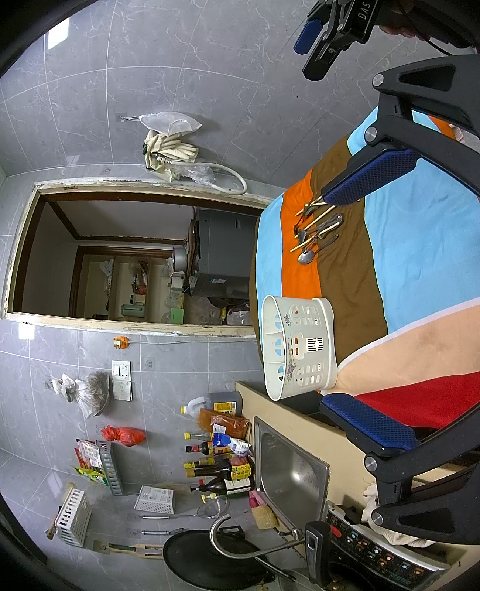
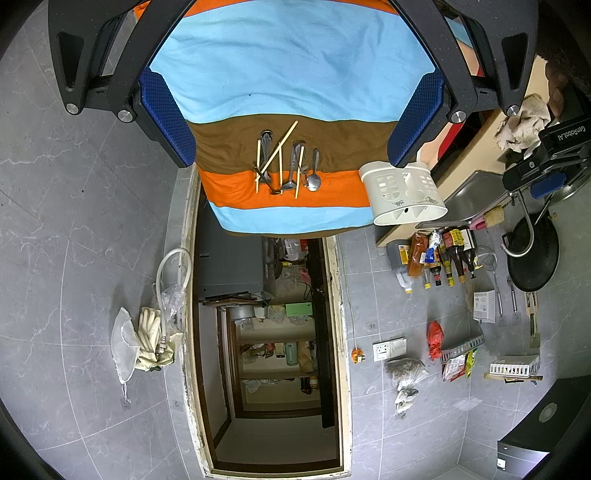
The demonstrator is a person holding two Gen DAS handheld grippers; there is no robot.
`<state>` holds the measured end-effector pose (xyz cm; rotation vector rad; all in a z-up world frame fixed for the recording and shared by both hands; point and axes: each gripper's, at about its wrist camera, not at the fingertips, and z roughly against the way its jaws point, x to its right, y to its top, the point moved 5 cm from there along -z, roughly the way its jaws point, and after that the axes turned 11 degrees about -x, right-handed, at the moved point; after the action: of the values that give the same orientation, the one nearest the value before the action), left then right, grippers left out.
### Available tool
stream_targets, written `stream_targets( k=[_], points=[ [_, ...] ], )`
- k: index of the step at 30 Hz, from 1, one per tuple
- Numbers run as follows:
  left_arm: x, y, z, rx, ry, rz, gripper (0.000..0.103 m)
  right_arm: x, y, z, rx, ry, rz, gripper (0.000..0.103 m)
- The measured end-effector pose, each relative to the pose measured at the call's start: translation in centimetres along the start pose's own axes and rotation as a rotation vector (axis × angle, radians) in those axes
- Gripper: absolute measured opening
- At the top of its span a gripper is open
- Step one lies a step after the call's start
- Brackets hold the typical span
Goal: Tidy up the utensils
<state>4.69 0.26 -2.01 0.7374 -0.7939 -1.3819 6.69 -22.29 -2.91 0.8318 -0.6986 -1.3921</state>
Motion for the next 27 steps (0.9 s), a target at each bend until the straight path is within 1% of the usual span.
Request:
stream_targets(
  k=[27],
  points=[
    [-0.12,0.23,-0.13,-0.002,0.0,0.002,0.102,0.08,0.19,-0.25,-0.001,0.004,0.001,0.102]
  ],
)
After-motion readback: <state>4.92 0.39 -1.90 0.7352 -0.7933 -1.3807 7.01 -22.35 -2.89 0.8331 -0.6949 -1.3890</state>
